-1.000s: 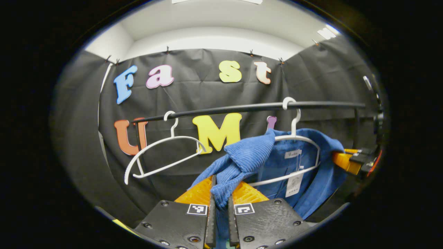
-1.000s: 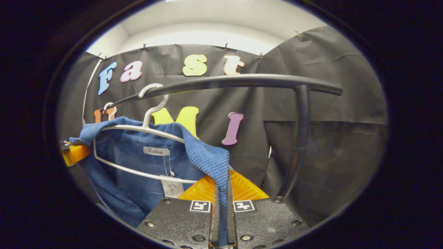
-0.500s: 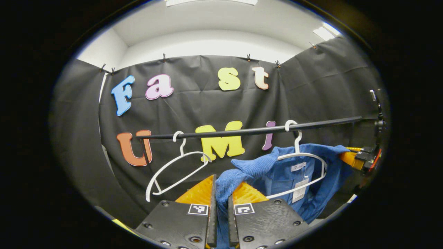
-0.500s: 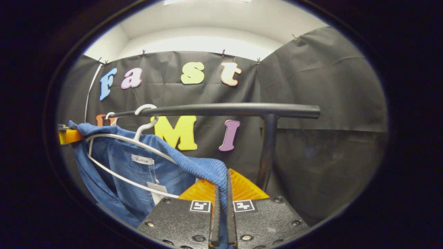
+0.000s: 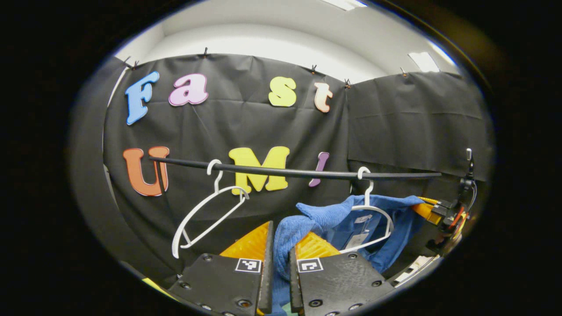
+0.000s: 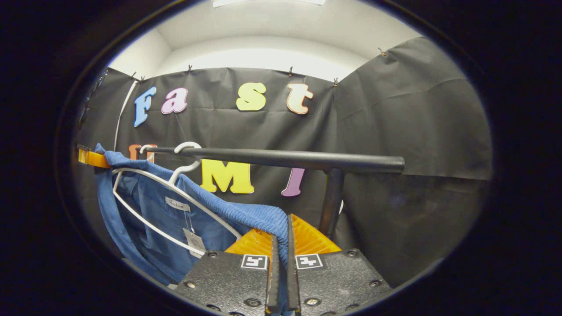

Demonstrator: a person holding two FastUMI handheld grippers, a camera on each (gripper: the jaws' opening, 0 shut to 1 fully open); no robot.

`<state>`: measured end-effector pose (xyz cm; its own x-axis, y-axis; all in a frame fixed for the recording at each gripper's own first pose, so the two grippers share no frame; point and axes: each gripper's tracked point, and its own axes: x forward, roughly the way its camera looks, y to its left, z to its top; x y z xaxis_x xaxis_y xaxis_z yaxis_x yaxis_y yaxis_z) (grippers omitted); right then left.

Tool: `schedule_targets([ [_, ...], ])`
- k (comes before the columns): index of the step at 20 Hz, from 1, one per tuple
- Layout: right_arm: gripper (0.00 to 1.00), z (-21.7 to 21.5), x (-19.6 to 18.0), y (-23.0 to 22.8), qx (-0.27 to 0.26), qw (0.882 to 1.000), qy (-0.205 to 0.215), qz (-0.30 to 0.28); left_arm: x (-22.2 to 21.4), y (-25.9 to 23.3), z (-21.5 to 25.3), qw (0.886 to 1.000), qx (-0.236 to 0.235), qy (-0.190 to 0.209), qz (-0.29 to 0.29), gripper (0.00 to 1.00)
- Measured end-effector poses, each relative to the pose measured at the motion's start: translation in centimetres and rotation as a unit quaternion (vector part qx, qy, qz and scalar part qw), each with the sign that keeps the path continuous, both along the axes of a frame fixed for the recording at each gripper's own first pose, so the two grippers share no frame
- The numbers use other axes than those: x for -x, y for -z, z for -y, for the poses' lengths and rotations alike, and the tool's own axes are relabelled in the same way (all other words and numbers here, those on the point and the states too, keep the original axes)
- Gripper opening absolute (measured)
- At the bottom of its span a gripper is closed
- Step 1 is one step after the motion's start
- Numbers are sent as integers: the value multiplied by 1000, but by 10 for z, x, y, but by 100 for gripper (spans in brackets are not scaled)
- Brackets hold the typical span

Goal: Grasp the clothes on the hanger with both hands and then place them into the laundry hamper below.

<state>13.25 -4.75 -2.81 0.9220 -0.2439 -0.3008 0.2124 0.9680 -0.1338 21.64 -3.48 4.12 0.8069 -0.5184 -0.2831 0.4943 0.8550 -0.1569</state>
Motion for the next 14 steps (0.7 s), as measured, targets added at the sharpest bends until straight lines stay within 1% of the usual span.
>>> schedule_targets([
  [2, 10, 3, -2, -6, 15, 1000, -1, 3, -5, -1, -5, 1000, -6, 17, -18, 19],
  [3, 10, 3, -3, -7, 27, 1000, -4, 4, -5, 0, -7, 999, -17, 25, -24, 20],
  [4, 10, 3, -4, -9, 42, 999, -6, 5, -7, -1, -11, 999, -37, 31, -23, 16],
  [5, 10, 3, -6, -13, 58, 998, -10, 6, -8, -1, -15, 997, -65, 34, -17, 17],
  [7, 10, 4, -7, -16, 69, 998, -11, 7, -10, -7, -22, 993, -115, 27, 1, 16],
  [8, 10, 6, -7, -17, 70, 997, -10, 8, -8, -11, -24, 990, -138, 28, 13, 15],
  [9, 10, 7, -7, -17, 72, 997, -11, 6, -9, -15, -26, 986, -164, 31, 21, 17],
  [11, 10, 9, -9, -18, 67, 998, -11, 4, -14, -17, -28, 978, -202, 34, 32, 12],
  [14, 10, 11, -10, -18, 77, 997, -15, 1, -20, -23, -34, 963, -261, 42, 55, 10],
])
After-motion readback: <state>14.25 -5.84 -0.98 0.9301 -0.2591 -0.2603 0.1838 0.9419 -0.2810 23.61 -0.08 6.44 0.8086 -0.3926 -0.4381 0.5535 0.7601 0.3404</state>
